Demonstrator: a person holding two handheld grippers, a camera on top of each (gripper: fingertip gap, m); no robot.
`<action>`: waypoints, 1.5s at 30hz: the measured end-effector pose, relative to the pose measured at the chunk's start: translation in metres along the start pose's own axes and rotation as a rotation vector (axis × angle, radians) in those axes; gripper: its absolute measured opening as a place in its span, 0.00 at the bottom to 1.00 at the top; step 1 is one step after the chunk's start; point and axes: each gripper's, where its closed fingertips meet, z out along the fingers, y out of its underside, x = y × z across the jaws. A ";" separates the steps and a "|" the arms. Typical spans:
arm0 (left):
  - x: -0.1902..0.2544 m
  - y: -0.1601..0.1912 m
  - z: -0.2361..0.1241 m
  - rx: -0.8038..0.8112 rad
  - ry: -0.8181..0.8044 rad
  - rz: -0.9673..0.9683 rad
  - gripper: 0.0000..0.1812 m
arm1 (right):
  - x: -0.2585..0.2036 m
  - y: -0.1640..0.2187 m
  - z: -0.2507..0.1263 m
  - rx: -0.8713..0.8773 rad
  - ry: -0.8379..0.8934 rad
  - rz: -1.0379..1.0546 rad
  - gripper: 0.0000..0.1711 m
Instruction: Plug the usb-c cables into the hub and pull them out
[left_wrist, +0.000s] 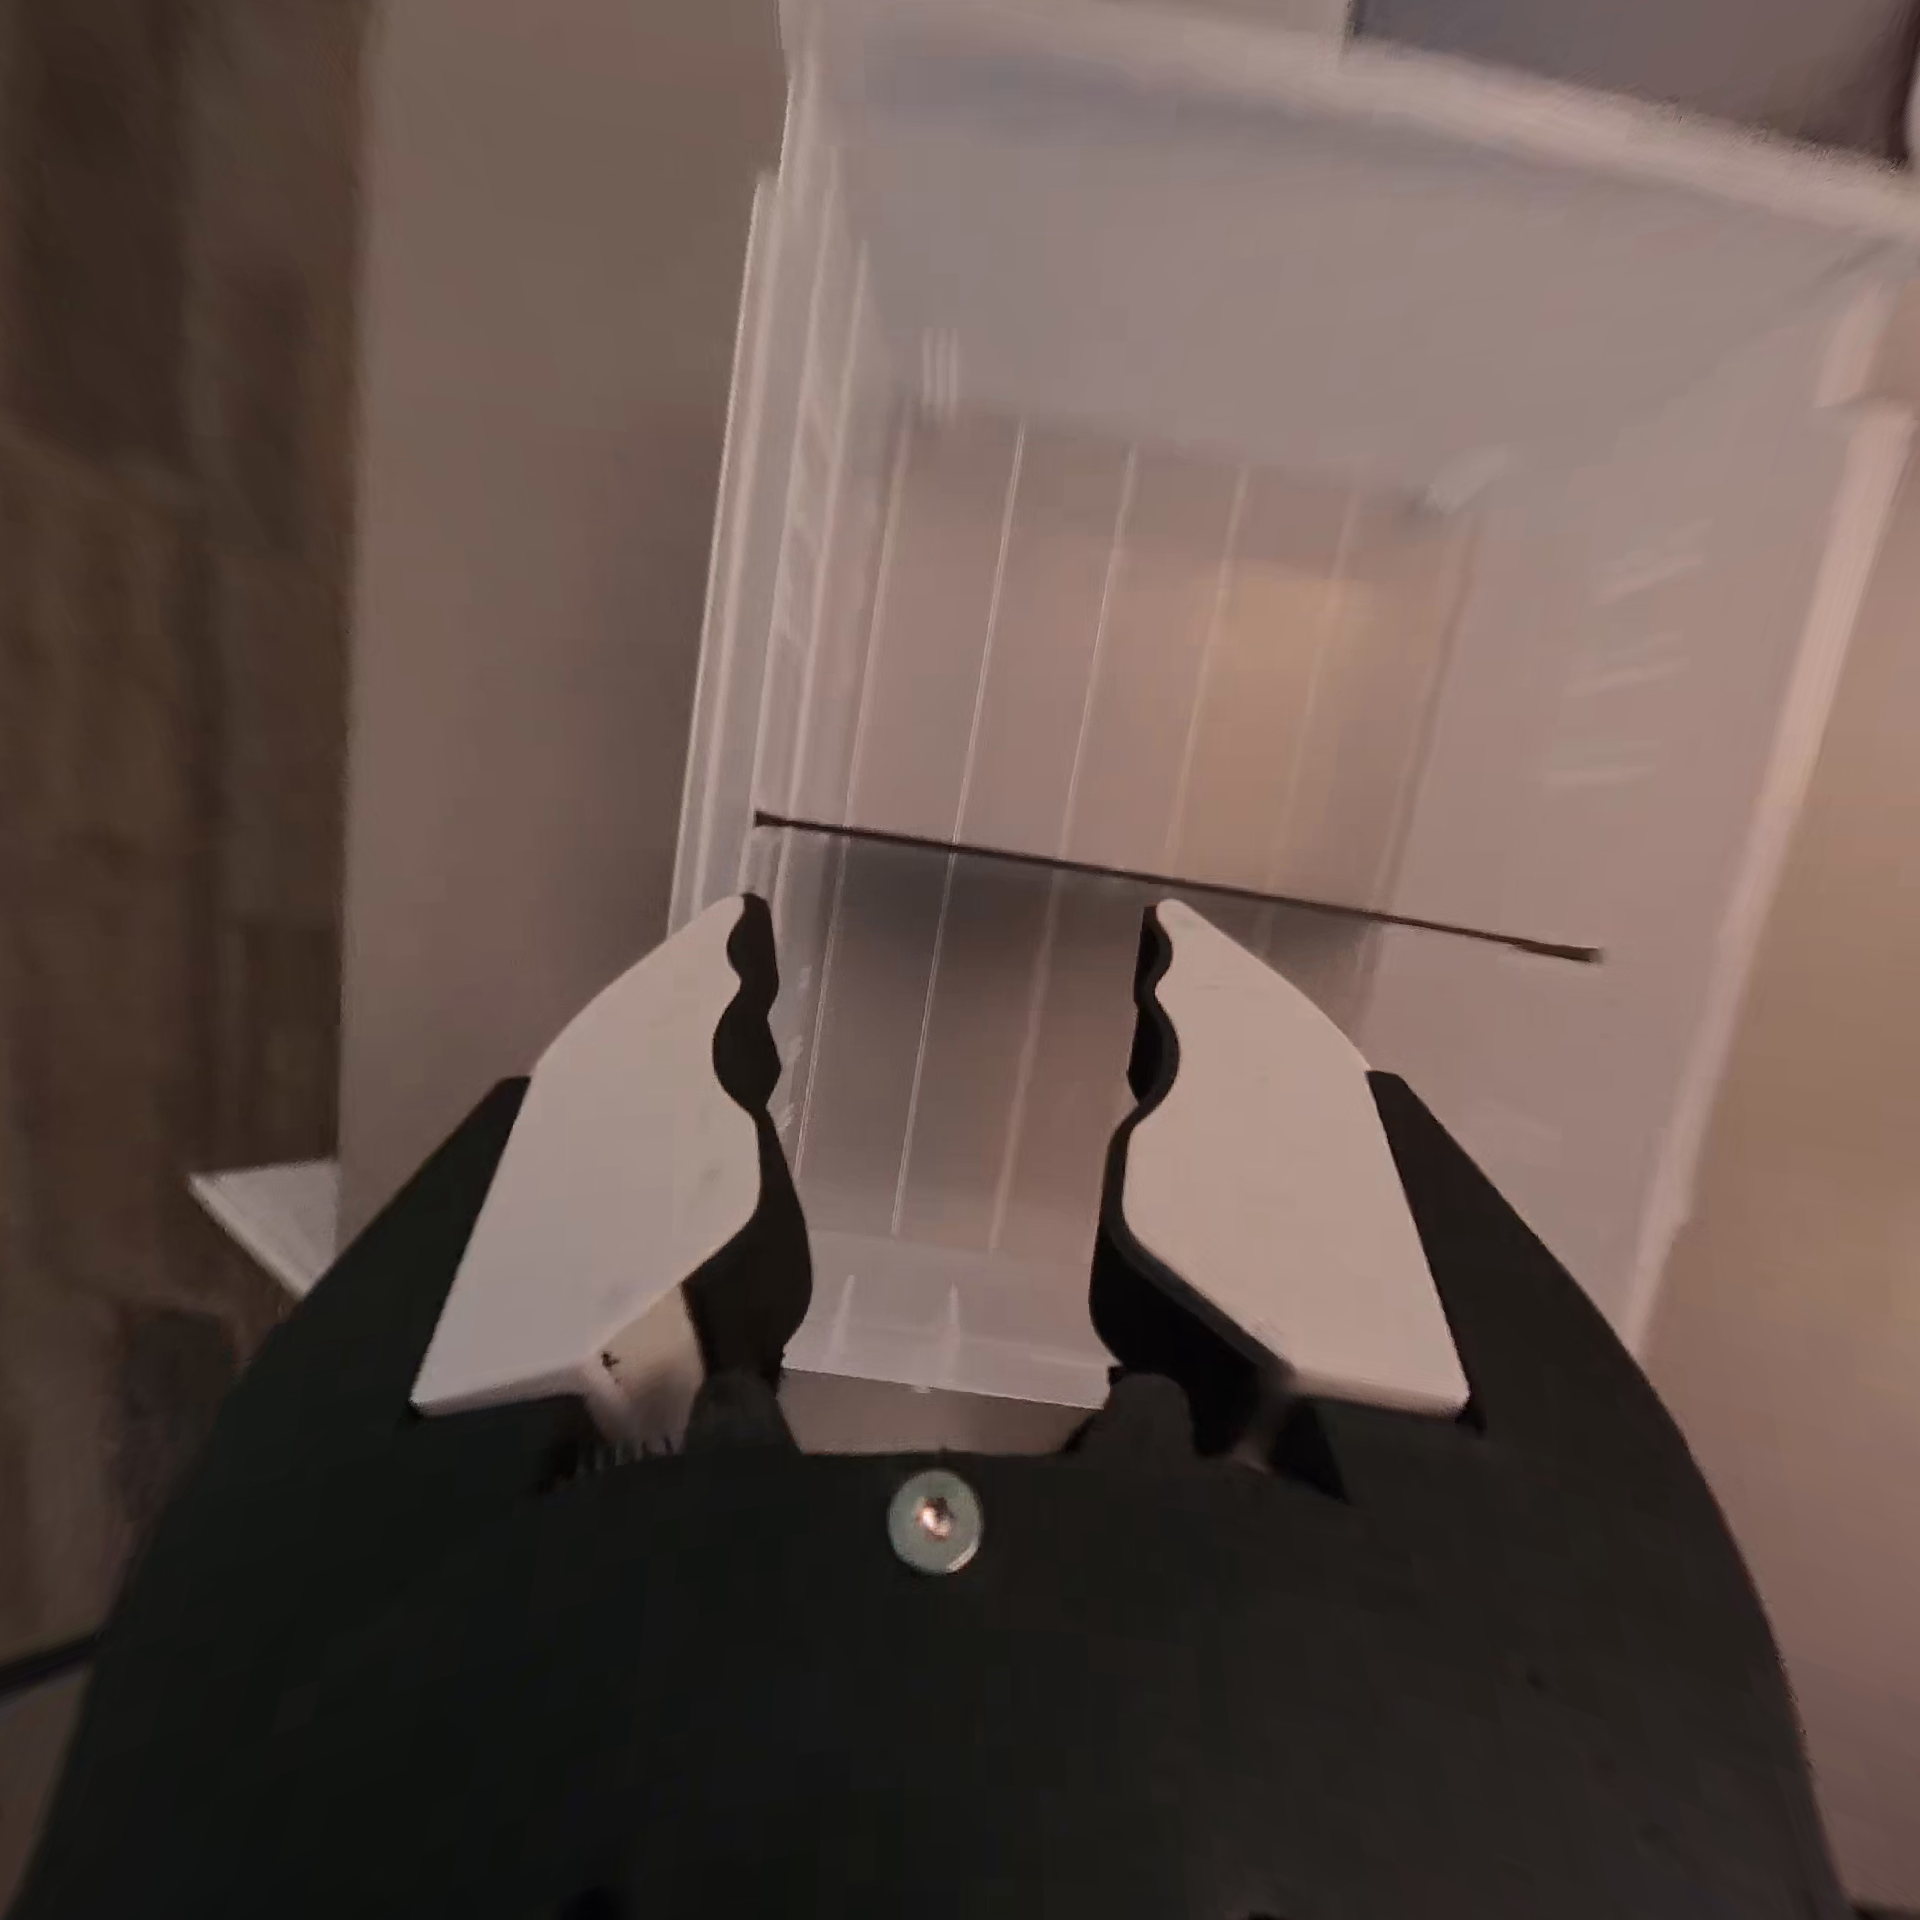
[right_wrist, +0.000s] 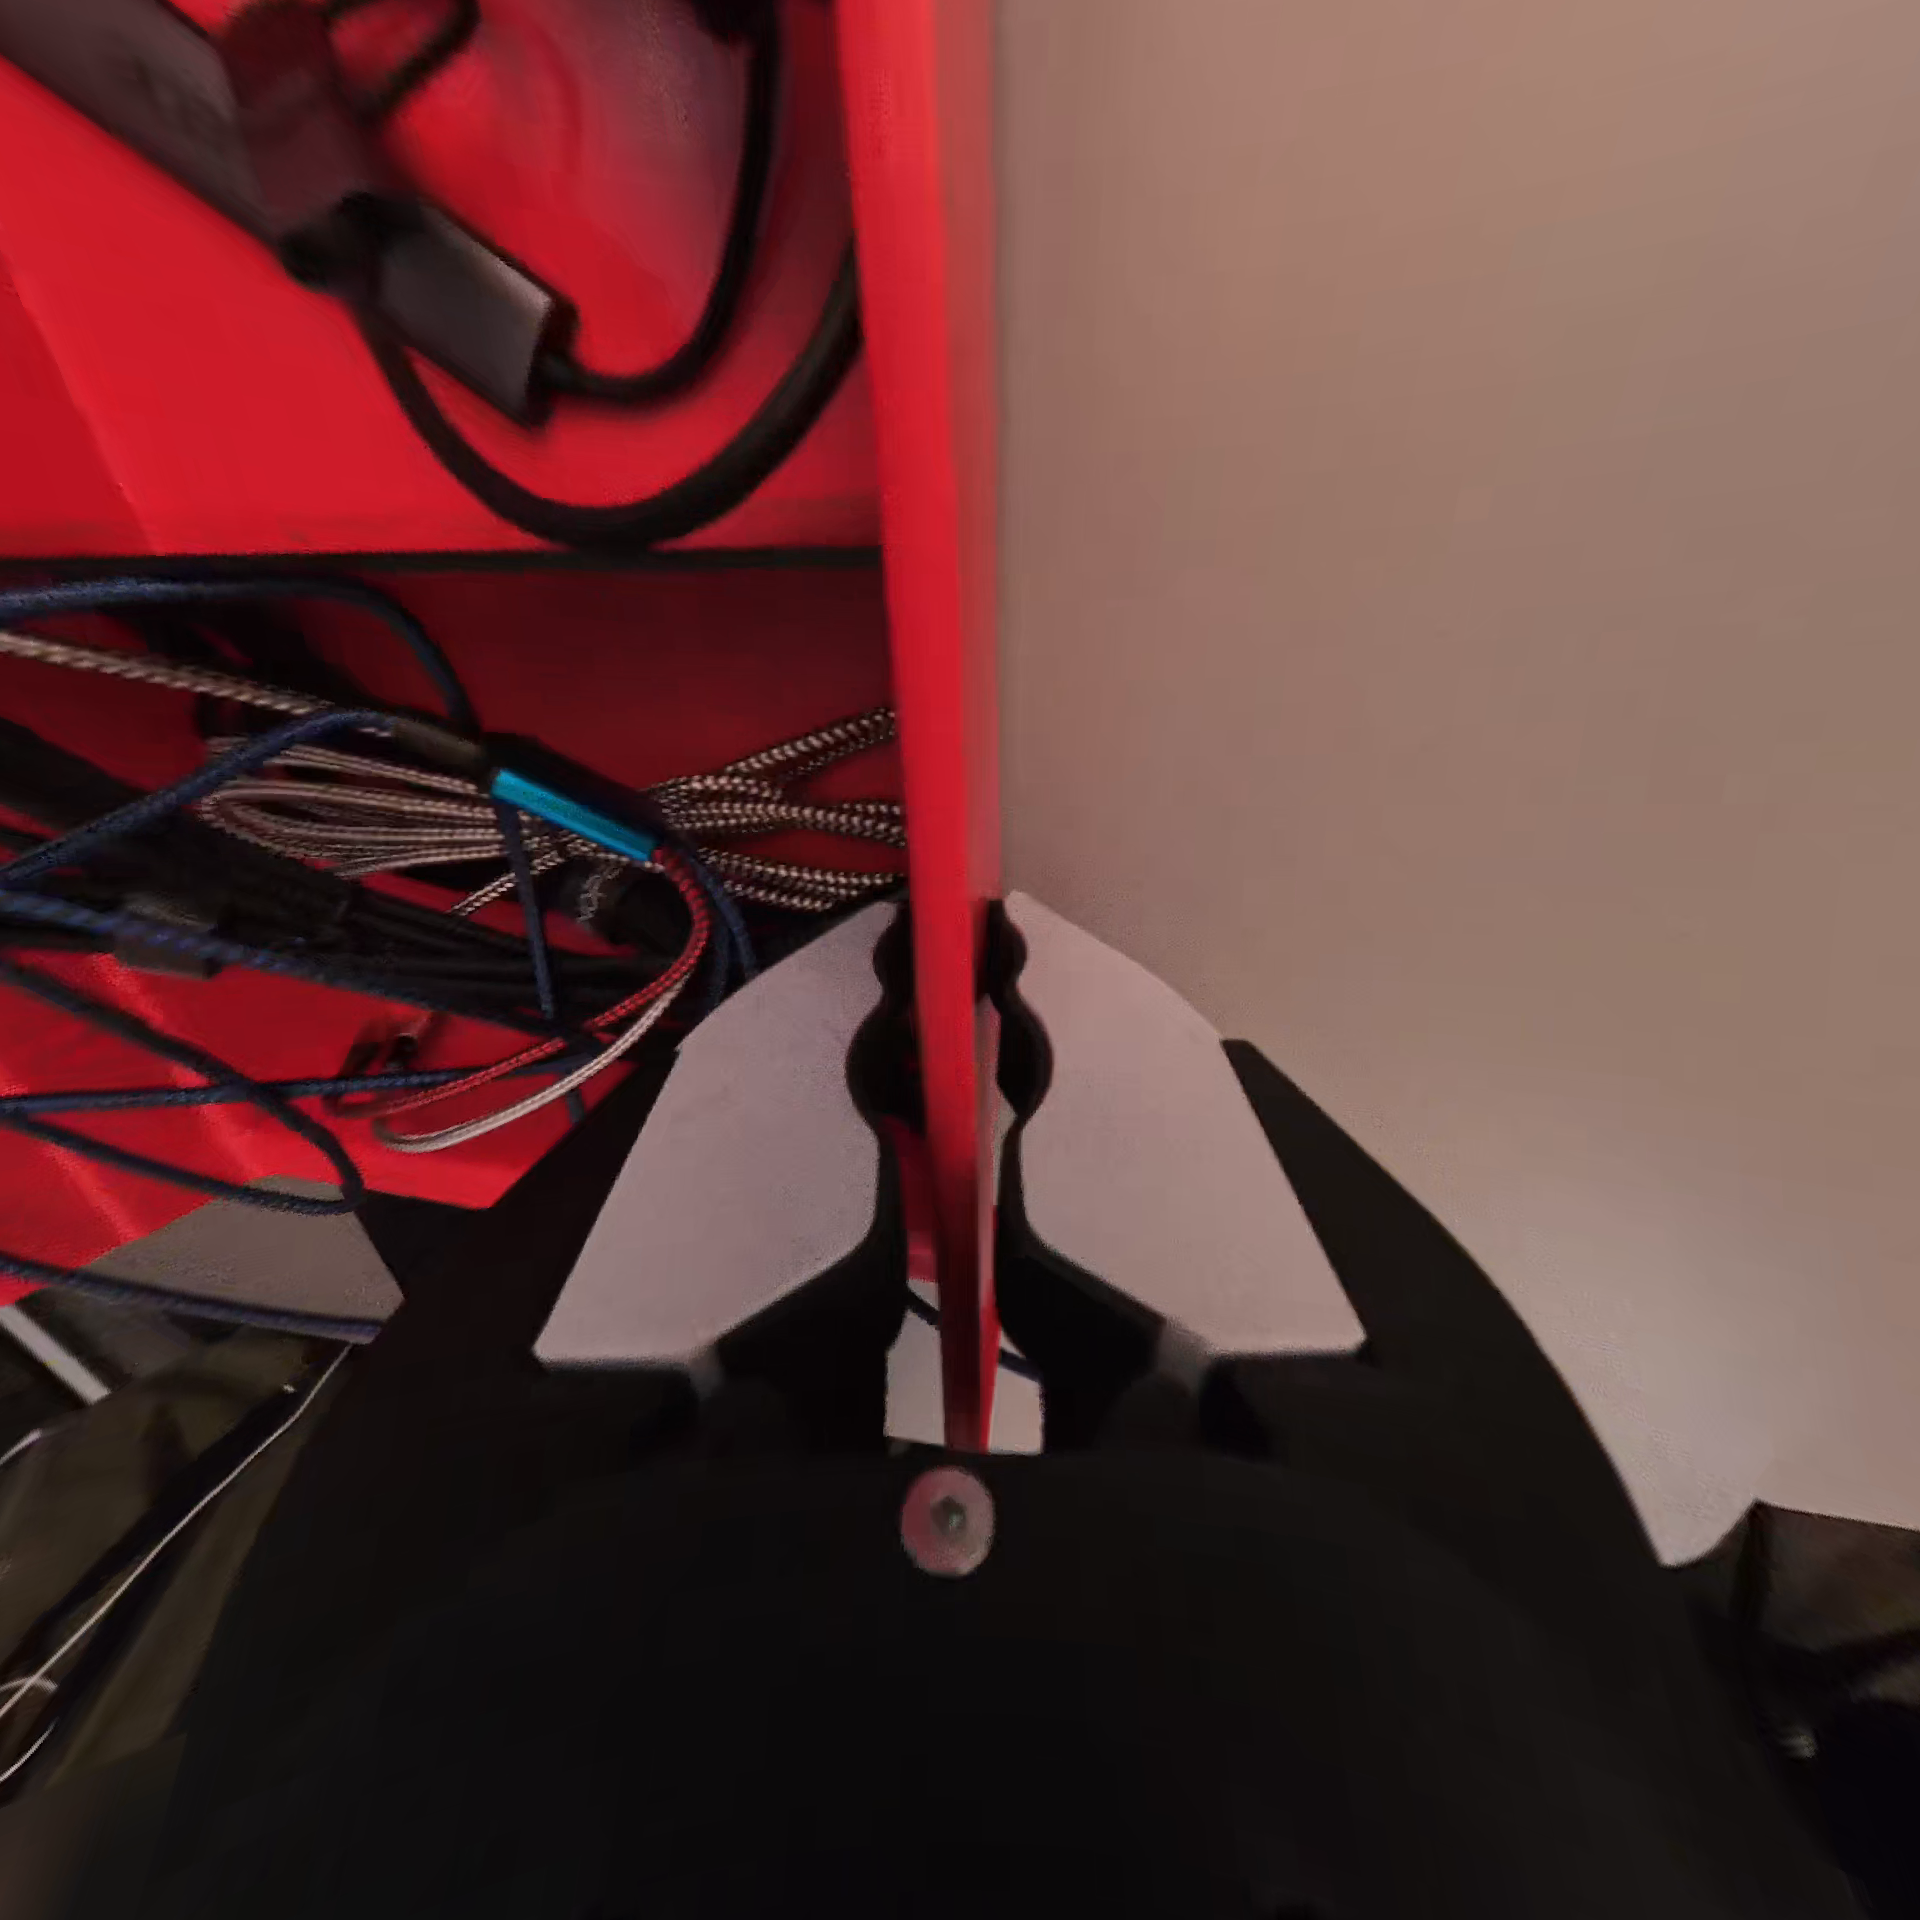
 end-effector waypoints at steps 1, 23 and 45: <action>-0.006 0.003 0.007 -0.025 -0.003 -0.008 0.37 | 0.002 0.001 0.005 -0.026 0.011 0.001 0.08; -0.062 0.034 0.040 -0.179 -0.104 -0.051 0.41 | -0.012 0.010 0.015 -0.163 0.074 -0.033 0.03; 0.081 0.106 0.056 -0.692 0.130 0.437 0.09 | -0.095 -0.014 0.033 -0.244 0.118 -0.155 0.08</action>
